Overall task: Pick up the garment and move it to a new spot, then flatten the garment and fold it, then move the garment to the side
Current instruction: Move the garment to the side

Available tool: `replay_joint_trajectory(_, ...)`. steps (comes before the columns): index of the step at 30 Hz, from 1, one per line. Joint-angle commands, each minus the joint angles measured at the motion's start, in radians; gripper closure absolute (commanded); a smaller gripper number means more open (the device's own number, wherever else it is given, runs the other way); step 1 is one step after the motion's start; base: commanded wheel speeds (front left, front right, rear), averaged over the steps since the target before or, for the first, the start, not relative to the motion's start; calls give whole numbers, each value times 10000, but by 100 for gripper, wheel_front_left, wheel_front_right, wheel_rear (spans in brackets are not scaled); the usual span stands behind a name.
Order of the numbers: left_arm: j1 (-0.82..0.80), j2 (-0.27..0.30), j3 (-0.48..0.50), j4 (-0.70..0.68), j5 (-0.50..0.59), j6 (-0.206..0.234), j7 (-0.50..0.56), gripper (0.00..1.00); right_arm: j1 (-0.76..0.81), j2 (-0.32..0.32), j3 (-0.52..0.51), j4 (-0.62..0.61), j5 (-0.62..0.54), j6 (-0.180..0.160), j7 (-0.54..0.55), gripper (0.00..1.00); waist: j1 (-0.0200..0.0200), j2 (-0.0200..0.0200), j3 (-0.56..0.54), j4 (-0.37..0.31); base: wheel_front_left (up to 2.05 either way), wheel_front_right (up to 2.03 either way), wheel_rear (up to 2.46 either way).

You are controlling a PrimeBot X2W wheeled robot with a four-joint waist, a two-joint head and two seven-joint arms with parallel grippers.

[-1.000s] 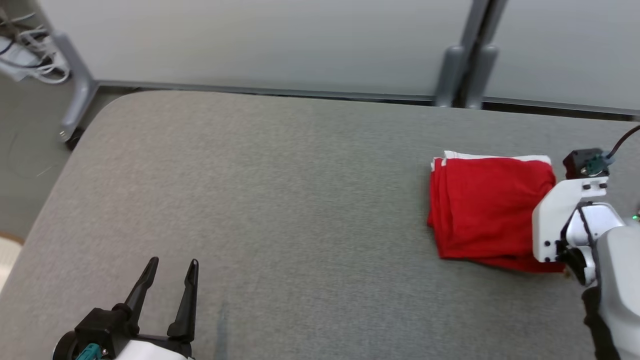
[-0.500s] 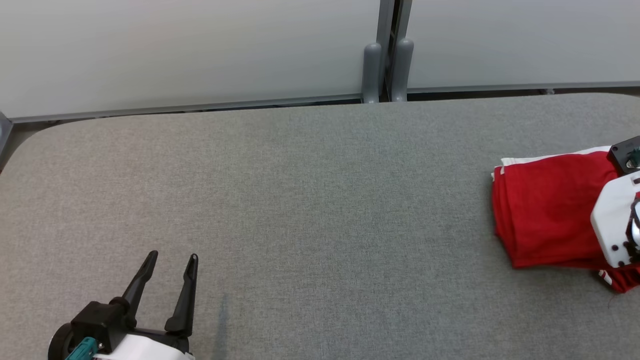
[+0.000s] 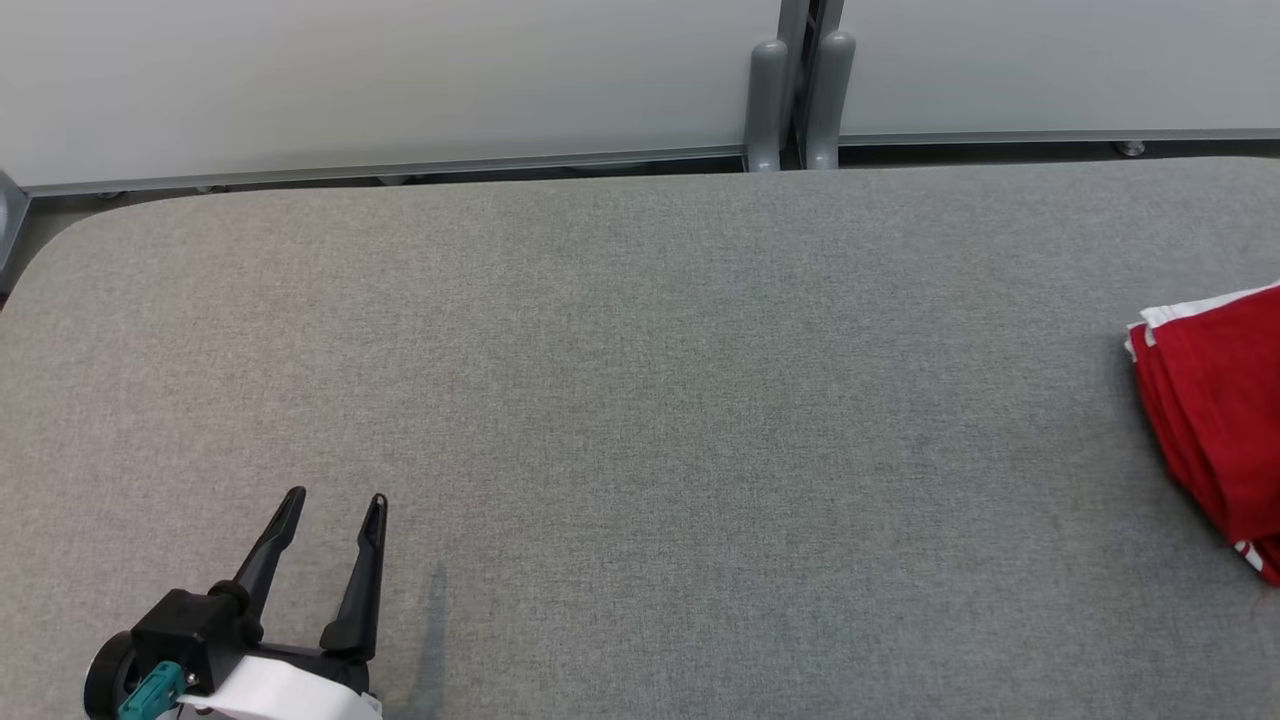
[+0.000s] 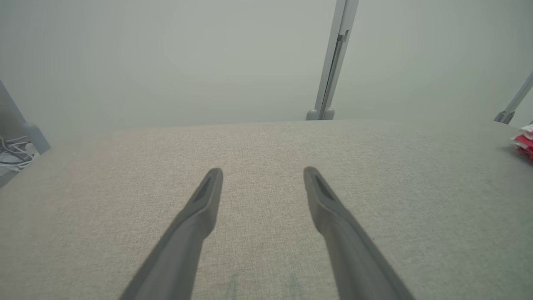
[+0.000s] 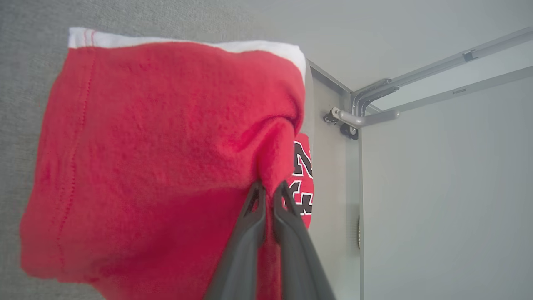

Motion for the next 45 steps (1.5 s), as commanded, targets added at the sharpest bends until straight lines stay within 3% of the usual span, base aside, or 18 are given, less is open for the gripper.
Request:
replay_joint_trajectory(1, -167, 73, 12, -37, -48, 37, 16, 0, 86, -143, -112, 79, -28, -1, -36, 100, 0, 0, 70, 61, 0, 0, 0)
replay_joint_trajectory(12, -597, 230, -156, -241, 37, -31, 135, 0, 110, -293, -1276, 1552, -1252, -1, -1126, 100, 0, 0, 626, 494, 0, 0, 0)
replay_joint_trajectory(13, -640, 231, -176, -248, 55, -25, 128, 0, 110, -243, -1387, 1652, -1329, -1, -1221, 58, 0, 0, 655, 523, 0, 0, 0)
replay_joint_trajectory(14, -682, 228, -197, -265, 66, -15, 91, 0, 72, -172, -1630, 1743, -1401, -1, -1370, 0, 0, 0, 669, 535, 0, 0, 0)
replay_joint_trajectory(20, -641, 168, -209, -288, 183, 99, -442, 0, 362, 785, -3084, 1725, -1604, -1, -2212, 0, 0, 0, 433, 505, 0, 0, 0)
replay_joint_trajectory(28, -224, -162, 88, -133, -131, 313, -927, 0, 1388, 2824, -4309, -176, -938, -1, -4227, 0, 0, 0, -482, 237, 0, 0, 0)
replay_joint_trajectory(34, 281, -397, 336, 205, -372, 486, -1082, 0, 2737, 4250, -3791, -2128, 459, 0, -5356, 0, 0, 0, -1401, 98, 0, 0, 0)
replay_joint_trajectory(39, 538, -550, 546, 470, -547, 671, -1132, 0, 3788, 4885, -3382, -3435, 1427, 0, -5929, 0, 0, 0, -1893, 53, 0, 0, 0)
replay_joint_trajectory(45, 778, -624, 805, 777, -669, 777, -1174, 0, 4794, 5513, -3156, -4131, 1721, 0, -6273, 0, 0, 0, -2212, 20, 0, 0, 0)
